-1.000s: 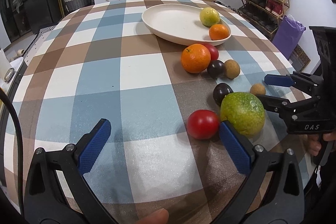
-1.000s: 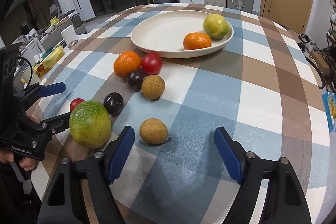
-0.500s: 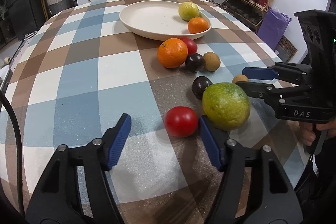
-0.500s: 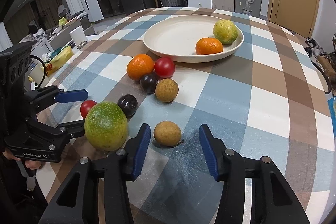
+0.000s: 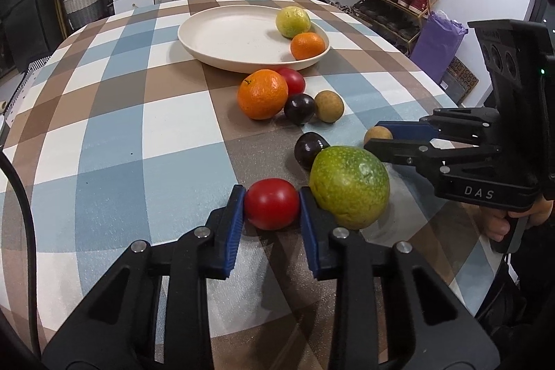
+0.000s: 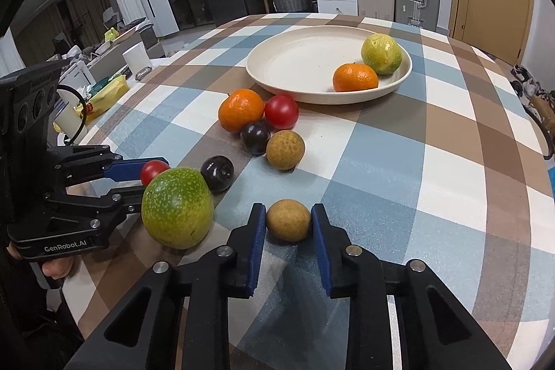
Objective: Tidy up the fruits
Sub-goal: 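Grasp the red tomato with the left tool while the right tool grasps a brown round fruit, then carry the tomato and brown fruit onto the white plate and open both tools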
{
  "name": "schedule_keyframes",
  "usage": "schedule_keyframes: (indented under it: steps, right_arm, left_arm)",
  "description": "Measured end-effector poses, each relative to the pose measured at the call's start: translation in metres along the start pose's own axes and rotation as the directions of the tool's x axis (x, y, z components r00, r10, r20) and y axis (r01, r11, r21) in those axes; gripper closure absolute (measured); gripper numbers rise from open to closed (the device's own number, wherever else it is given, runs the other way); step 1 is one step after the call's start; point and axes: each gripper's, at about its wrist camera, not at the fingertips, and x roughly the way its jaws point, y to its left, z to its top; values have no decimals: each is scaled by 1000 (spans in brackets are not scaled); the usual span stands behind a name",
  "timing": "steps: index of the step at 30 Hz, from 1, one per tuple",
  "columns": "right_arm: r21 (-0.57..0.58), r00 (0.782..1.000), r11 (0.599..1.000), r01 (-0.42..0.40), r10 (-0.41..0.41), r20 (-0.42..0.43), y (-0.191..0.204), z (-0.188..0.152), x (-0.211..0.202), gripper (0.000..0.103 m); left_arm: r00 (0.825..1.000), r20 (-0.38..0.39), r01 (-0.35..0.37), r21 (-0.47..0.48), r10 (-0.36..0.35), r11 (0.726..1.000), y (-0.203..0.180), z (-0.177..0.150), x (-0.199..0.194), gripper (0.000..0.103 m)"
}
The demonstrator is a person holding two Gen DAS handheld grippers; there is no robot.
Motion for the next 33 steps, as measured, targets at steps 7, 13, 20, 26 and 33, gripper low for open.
schedule_keyframes:
  steps: [7,13,20,26,33]
  right_arm:
    - [-3,1000,1000,-12,12,17,1,0,-3,76]
    - [6,999,1000,-14,13,51,-2,3,-10,76]
    - [23,995,1000,-20,18,96,-6,8,-16,76]
    - [36,992,999,-26,21,128,-9,12,-18,76]
    - [39,989,998,-41,35,143,-9,21,-18,76]
  left_arm:
    - [1000,16,3,-18,-3,1000,6,4,-3,75]
    - [999,35,7,-39,-6,999,10,8,-6,75]
    - [999,53,6,-50,-3,999,15,14,-10,75]
    - [998,65,-4,-66,8,998,20,22,-9,75]
    - [996,85,-10,-79,17,997,25,36,-6,75]
